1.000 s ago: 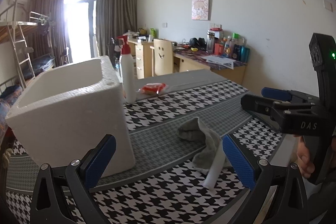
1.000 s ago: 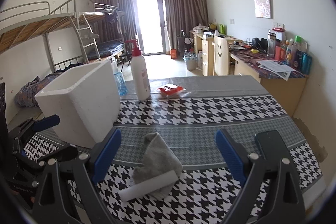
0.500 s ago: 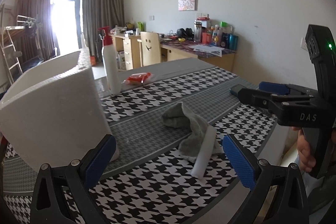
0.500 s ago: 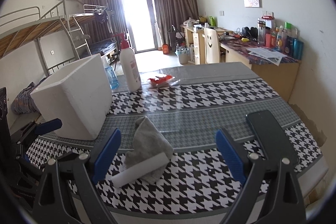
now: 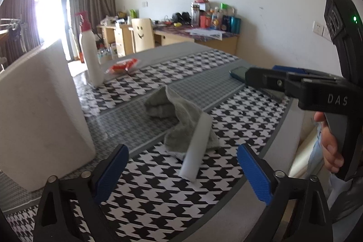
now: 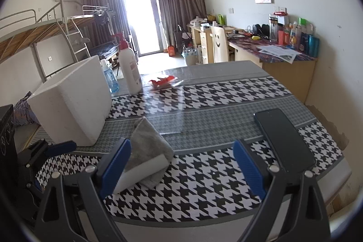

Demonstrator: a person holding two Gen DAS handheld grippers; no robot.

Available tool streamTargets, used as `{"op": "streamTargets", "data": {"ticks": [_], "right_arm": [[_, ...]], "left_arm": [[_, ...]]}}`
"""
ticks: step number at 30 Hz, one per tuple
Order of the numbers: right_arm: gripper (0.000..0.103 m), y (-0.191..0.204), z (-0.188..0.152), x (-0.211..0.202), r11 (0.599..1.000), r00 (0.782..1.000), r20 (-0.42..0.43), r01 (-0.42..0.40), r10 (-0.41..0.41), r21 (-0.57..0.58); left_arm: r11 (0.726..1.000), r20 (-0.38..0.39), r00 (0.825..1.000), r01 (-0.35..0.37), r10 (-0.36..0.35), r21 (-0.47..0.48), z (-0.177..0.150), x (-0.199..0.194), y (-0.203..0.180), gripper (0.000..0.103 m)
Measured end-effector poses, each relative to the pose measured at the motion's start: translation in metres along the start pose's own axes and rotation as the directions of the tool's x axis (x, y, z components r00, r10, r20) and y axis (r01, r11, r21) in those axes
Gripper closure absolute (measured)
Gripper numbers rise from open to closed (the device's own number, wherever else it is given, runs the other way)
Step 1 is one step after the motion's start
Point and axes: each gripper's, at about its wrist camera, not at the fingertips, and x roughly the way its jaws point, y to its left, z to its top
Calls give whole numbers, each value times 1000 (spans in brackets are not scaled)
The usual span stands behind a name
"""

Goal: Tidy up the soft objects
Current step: 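Reach the left tool to the white stick on the grey cloth and close on it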

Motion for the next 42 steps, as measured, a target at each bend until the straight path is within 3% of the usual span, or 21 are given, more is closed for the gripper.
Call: {"op": "streamTargets", "data": {"ticks": [15,21,30,35,42], "right_arm": [[9,-8,-4,3,1000,1000,-15,6,-5,22],[9,-7,-5,5,1000,1000,-21,3,-2,24],[9,-9,-7,5,999,1000,-15,0,0,36],[9,-10,-8,5,999,1000,-16,1,0,43],[9,-11,-9,7,999,1000,-21,-1,2,47]], "left_arm": [[999,-110,993,50,-47,21,-9,30,-13,41],[999,-131,991,36,-31,34,-12,36,-15,62],[999,-154,988,17,-9,51,-14,43,-17,63],[999,-169,986,-4,11,43,-13,48,-13,76],[999,-170,985,0,9,51,-14,48,-11,79]]}}
